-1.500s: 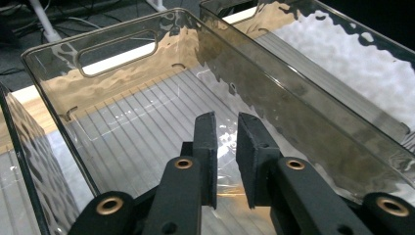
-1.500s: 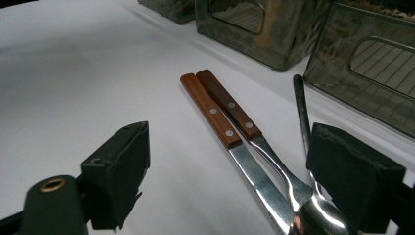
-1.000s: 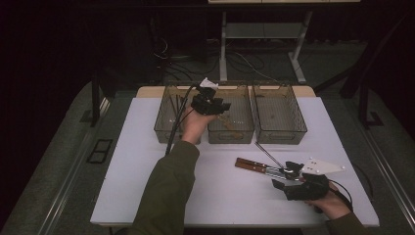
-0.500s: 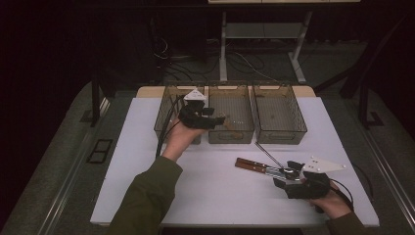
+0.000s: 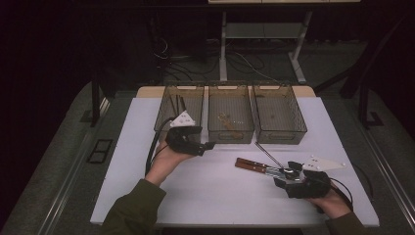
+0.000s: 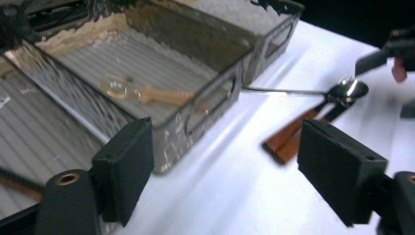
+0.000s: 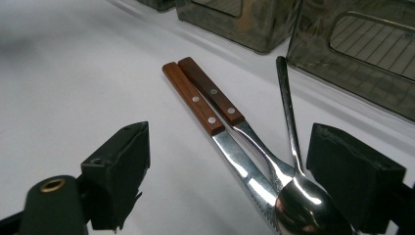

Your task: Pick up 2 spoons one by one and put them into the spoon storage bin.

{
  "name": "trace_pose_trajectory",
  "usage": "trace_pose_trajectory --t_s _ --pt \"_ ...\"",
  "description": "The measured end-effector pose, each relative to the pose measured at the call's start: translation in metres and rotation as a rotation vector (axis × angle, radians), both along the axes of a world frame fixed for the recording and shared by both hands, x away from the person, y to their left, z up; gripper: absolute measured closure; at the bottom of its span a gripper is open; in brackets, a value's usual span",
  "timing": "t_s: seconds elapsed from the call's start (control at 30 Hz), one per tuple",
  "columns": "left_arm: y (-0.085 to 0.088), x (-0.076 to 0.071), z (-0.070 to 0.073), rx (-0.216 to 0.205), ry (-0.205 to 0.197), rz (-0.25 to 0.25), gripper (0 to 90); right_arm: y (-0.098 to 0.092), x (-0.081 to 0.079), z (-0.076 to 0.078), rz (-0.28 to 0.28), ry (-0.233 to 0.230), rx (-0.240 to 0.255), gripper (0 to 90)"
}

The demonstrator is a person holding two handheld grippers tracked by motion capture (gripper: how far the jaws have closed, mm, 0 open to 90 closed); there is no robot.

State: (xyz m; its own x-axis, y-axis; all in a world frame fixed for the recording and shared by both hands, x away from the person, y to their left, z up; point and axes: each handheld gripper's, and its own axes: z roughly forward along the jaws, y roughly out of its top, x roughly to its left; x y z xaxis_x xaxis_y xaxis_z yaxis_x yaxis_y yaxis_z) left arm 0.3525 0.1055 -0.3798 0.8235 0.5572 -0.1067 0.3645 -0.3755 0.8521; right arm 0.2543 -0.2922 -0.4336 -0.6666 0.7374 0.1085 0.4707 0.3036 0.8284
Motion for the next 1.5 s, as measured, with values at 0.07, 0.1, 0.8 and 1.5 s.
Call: trace_pose_trajectory --t_s 0.07,0.1,0.8,1.5 --pt "0.005 -0.008 -0.005 -0.003 -0.007 -0.002 18.5 -0.001 0.001 0.0 0.0 0.004 -0.003 16.6" --pt "0.008 -0.012 -0.008 0.0 -0.004 -0.003 17.8 -0.001 0.001 0.001 0.002 0.01 -0.003 16.6" --pt "0.051 -0.064 -0.053 0.038 0.056 -0.026 0.0 -0.002 0.005 0.007 0.022 0.085 -0.023 18.1" --pt "0.051 -0.072 -0.057 0.011 0.077 -0.058 0.0 -0.01 0.023 0.004 0.037 0.167 -0.159 90.0"
